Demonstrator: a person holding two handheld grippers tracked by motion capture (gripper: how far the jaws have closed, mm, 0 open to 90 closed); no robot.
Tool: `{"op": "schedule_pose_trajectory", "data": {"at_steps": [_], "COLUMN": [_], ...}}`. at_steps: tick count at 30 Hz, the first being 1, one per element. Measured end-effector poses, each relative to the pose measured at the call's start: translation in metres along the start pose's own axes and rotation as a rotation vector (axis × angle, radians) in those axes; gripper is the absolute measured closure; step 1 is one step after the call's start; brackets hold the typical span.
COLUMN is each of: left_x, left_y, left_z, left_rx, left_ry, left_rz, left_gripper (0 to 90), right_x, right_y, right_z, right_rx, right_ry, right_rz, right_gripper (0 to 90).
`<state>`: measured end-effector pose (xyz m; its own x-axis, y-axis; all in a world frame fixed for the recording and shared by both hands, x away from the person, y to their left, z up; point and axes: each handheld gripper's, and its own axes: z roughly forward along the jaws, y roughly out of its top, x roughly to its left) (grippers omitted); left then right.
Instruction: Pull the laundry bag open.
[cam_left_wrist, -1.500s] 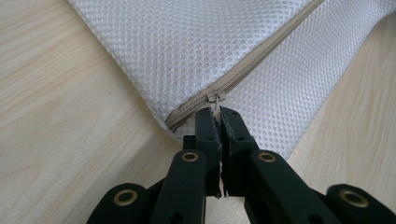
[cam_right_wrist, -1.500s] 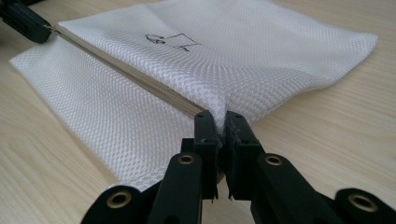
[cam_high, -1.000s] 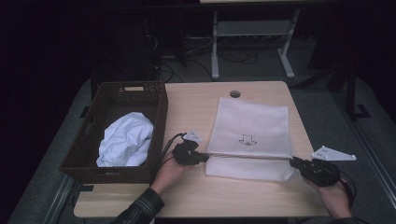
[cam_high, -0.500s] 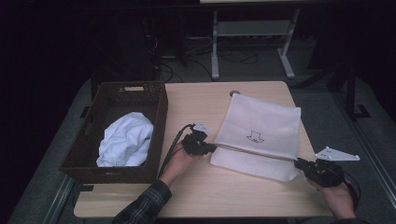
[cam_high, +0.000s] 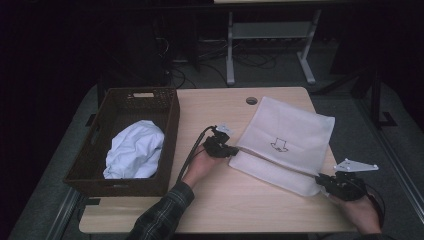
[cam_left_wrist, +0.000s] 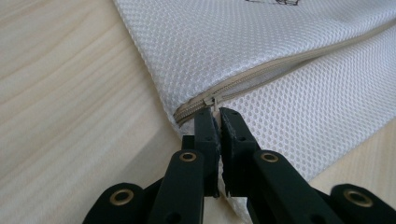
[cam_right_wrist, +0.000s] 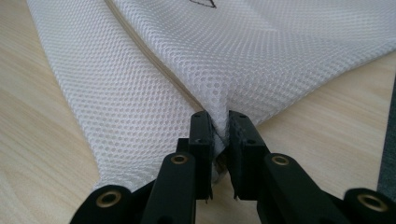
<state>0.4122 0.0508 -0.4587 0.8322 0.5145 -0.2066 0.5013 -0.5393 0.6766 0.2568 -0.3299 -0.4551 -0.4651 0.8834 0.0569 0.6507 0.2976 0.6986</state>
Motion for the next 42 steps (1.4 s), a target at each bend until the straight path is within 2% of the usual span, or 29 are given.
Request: {"op": "schedule_pose_trajectory", "data": {"at_steps": [8,9,11,12,15,19,21,24,28,32,42], "left_x": [0.002,0.002,0.0,-0.001,-0.006,-0.011,-0.013,-0.017,-0.022,-0.026,-0.038], "left_y": [0.002,0.002,0.003,0.003,0.002,0.0,0.0,-0.002,-0.007,-0.015,-0.04], "left_z": [0.008,0.009,0.008,0.007,0.003,-0.001,-0.006,-0.014,-0.022,-0.032,-0.059], "left_rx": [0.004,-0.002,-0.003,-0.011,-0.021,-0.021,-0.02,-0.026,-0.035,-0.039,-0.068], "left_ry": [-0.023,-0.029,-0.036,-0.038,-0.035,-0.028,-0.029,-0.016,-0.01,-0.004,0.023], "left_rz": [-0.003,-0.004,0.009,0.016,0.053,0.076,0.085,0.103,0.116,0.119,0.122], "left_gripper": [81.7,74.5,65.5,65.5,53.0,37.7,36.4,27.0,17.4,10.5,7.7], "right_x": [-0.001,0.0,0.0,0.0,0.003,0.005,0.005,0.005,0.009,0.016,0.026], "right_y": [-0.002,-0.002,-0.001,-0.001,0.001,0.002,0.003,0.004,0.005,0.01,0.014], "right_z": [0.003,0.003,0.002,0.002,0.001,0.0,-0.001,-0.001,0.002,0.005,0.007], "right_rx": [0.034,0.027,0.008,0.008,-0.021,-0.048,-0.055,-0.062,-0.057,-0.058,-0.088], "right_ry": [-0.004,-0.001,0.004,0.004,0.006,-0.001,-0.004,0.011,0.03,0.05,0.096], "right_rz": [-0.002,0.001,0.001,0.001,0.001,-0.011,-0.012,-0.009,-0.045,-0.078,-0.104], "right_gripper": [77.8,73.3,66.2,66.2,55.4,42.5,40.5,31.0,20.4,15.2,14.0]}}
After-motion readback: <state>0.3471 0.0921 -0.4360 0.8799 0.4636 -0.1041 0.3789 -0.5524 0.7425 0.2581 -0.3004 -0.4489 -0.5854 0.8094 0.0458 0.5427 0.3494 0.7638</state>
